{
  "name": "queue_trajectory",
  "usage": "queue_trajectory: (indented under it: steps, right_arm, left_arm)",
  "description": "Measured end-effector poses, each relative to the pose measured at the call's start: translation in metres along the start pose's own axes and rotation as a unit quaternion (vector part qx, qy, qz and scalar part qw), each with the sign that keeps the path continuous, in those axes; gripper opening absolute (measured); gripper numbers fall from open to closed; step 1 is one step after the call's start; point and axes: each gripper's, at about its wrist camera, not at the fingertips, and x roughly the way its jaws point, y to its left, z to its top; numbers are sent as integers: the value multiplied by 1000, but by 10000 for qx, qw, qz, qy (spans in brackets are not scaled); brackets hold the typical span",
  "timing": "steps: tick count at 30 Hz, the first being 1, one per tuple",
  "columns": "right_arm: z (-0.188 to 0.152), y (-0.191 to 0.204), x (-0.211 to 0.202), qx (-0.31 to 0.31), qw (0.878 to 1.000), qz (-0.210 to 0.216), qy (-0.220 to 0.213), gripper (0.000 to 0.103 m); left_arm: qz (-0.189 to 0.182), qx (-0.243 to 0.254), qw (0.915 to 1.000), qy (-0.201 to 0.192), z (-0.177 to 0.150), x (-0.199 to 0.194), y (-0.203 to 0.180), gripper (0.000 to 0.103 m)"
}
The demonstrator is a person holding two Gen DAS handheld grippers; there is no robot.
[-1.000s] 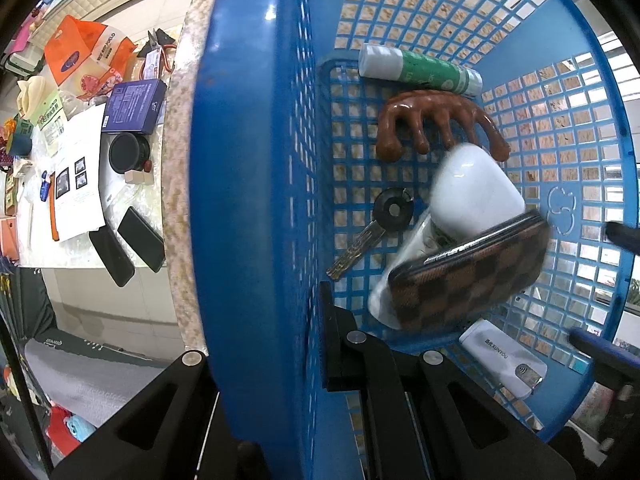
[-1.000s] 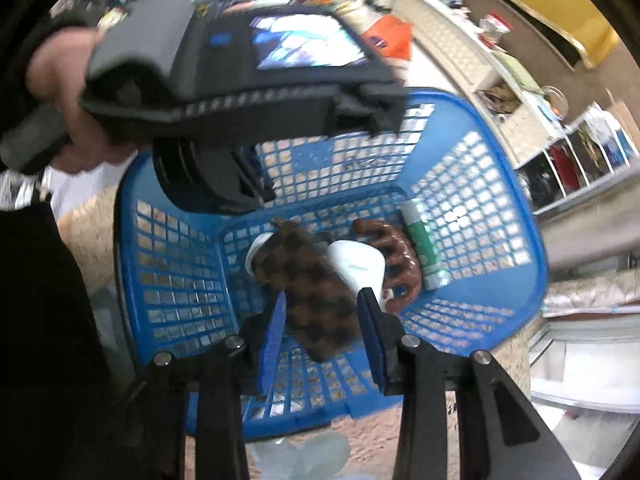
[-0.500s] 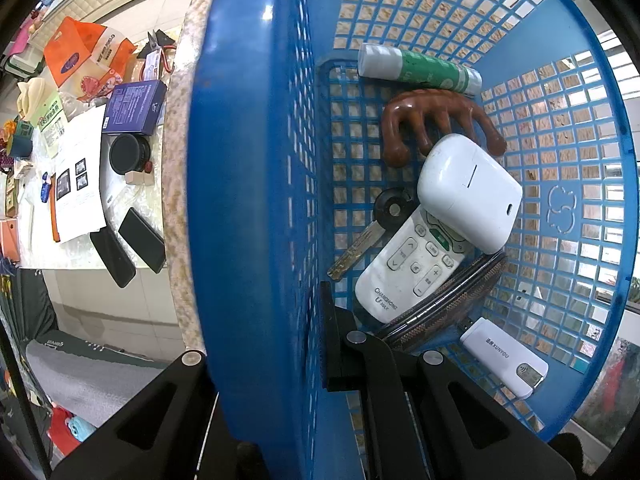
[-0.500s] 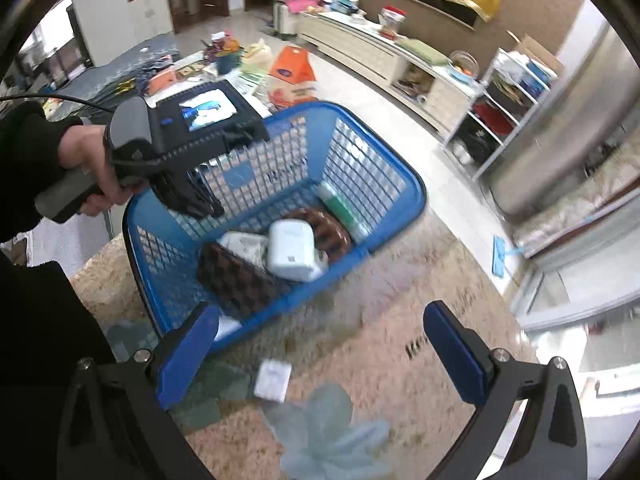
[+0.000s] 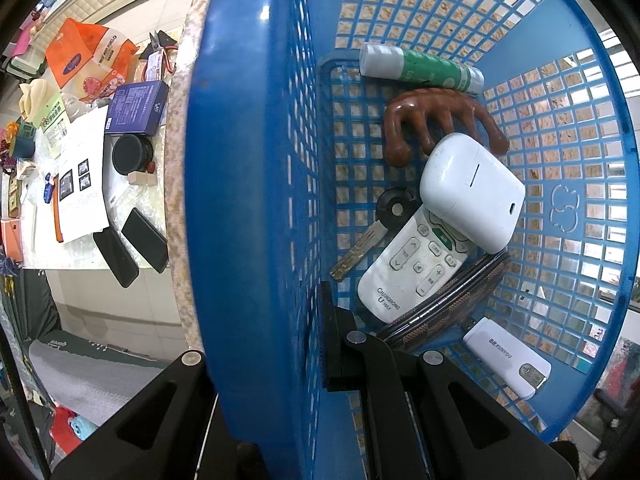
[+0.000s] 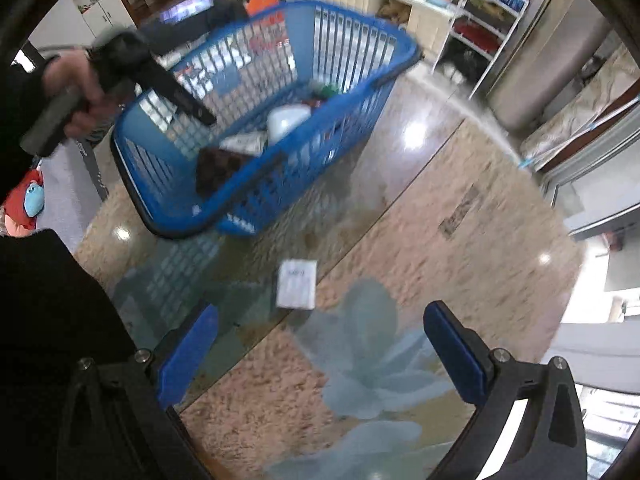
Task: Organize rigid objects
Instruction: 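Move the right gripper to the white ZUNKO charger and grasp it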
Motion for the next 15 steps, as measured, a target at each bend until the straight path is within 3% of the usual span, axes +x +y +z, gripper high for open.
queue_trajectory:
  steps: [15]
  right_arm:
    - [15,7,81,344,9978,279,501,103]
  left_arm:
    - [-67,-9,10000,-1,0,0,1,5]
